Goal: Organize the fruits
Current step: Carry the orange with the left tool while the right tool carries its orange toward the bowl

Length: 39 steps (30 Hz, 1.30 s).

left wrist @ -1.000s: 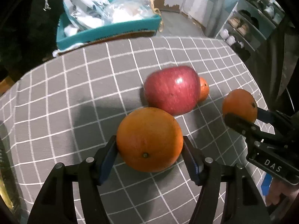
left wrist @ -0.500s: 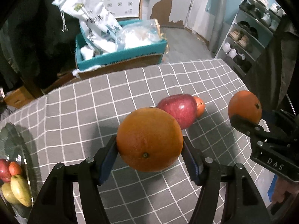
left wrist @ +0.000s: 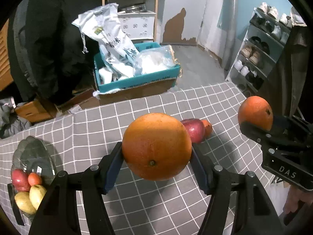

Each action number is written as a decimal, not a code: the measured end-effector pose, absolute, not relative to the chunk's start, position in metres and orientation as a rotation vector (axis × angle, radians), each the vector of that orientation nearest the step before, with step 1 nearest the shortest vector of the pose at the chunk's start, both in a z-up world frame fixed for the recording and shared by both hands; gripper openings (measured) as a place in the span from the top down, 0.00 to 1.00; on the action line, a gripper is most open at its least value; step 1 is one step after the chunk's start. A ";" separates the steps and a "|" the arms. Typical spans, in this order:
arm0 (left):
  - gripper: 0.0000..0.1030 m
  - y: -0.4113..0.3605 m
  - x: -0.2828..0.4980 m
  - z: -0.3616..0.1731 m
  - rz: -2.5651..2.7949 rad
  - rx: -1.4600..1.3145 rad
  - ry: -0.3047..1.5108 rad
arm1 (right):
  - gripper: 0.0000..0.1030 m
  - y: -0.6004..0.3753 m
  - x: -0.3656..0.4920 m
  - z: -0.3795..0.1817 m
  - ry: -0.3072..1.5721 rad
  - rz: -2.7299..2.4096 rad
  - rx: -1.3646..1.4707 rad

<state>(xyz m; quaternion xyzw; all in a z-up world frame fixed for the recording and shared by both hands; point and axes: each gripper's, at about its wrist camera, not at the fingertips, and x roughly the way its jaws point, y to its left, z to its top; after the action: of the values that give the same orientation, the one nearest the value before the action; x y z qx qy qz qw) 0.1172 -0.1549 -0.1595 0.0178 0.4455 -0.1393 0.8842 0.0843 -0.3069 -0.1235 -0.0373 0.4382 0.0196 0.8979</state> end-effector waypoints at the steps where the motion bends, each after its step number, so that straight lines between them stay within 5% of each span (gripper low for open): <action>1: 0.34 -0.153 0.115 -0.157 -0.287 0.035 0.923 | 0.38 -0.305 0.084 -0.120 0.901 0.044 -0.079; 39: 0.34 -0.041 0.064 -0.071 -0.153 -0.044 0.720 | 0.38 -0.203 0.070 -0.047 0.745 0.232 -0.138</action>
<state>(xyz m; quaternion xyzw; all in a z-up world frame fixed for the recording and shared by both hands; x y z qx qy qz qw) 0.0643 -0.0412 -0.0710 -0.0214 0.3517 -0.0747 0.9329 0.0699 -0.2030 -0.0472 -0.0670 0.3629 0.1128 0.9226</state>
